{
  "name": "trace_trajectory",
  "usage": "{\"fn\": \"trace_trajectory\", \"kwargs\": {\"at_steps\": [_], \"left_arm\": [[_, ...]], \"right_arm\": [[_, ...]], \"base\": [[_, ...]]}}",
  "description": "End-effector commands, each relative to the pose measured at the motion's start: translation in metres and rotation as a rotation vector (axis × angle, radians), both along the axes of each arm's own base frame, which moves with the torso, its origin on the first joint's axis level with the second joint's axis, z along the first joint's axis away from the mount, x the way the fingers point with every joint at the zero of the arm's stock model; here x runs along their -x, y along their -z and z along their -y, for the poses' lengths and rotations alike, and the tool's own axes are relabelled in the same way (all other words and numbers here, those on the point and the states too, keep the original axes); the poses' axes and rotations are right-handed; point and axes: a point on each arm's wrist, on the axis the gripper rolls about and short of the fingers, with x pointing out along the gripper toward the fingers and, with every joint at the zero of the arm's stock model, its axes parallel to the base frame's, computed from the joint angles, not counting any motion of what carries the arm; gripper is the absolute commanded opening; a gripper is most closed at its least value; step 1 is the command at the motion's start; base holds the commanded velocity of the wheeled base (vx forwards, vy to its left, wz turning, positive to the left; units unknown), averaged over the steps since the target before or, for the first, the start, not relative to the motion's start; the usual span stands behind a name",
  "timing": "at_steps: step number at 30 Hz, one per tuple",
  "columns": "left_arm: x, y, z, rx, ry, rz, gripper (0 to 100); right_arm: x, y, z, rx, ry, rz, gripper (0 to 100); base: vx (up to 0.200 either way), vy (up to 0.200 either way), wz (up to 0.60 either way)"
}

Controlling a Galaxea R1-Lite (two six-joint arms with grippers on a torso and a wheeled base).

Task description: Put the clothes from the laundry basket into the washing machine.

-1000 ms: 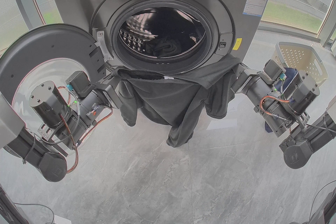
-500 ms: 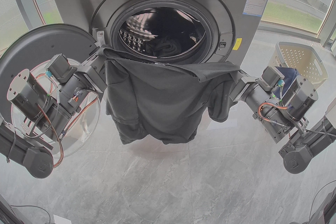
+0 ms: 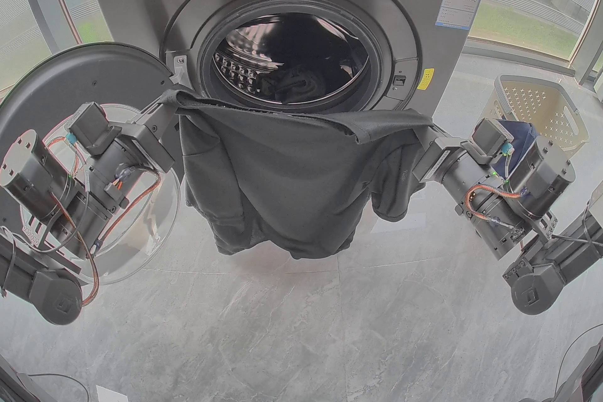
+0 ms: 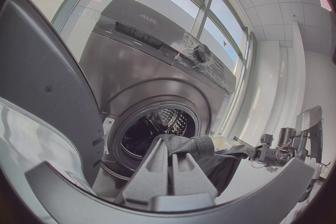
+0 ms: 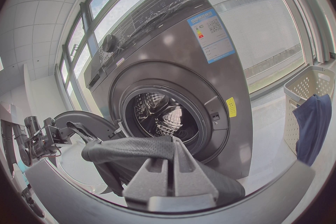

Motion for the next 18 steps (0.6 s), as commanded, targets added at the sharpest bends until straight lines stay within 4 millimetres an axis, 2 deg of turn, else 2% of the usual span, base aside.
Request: {"fn": "trace_trajectory", "kwargs": {"at_steps": [1, 6, 9, 14, 18], "left_arm": [[0.005, 0.006, 0.003, -0.023, 0.042, -0.016, 0], [0.011, 0.013, 0.009, -0.041, 0.083, -0.043, 0], [0.016, 0.017, 0.016, -0.05, 0.121, -0.055, 0], [0.019, 0.014, 0.027, -0.055, 0.182, -0.041, 0], [0.017, 0.012, 0.036, -0.054, 0.217, -0.029, 0]], "right_arm": [[0.005, -0.008, 0.002, -0.013, -0.005, 0.021, 0], [0.008, -0.01, 0.0, -0.011, -0.014, 0.031, 0], [0.014, -0.018, 0.003, -0.024, -0.02, 0.053, 0], [0.016, -0.021, 0.001, -0.029, -0.031, 0.059, 0], [0.019, -0.012, -0.004, -0.017, -0.057, 0.03, 0]], "base": [[0.0, 0.0, 0.0], [0.0, 0.0, 0.0], [0.0, 0.0, 0.0], [0.0, 0.0, 0.0], [0.0, 0.0, 0.0]]}}
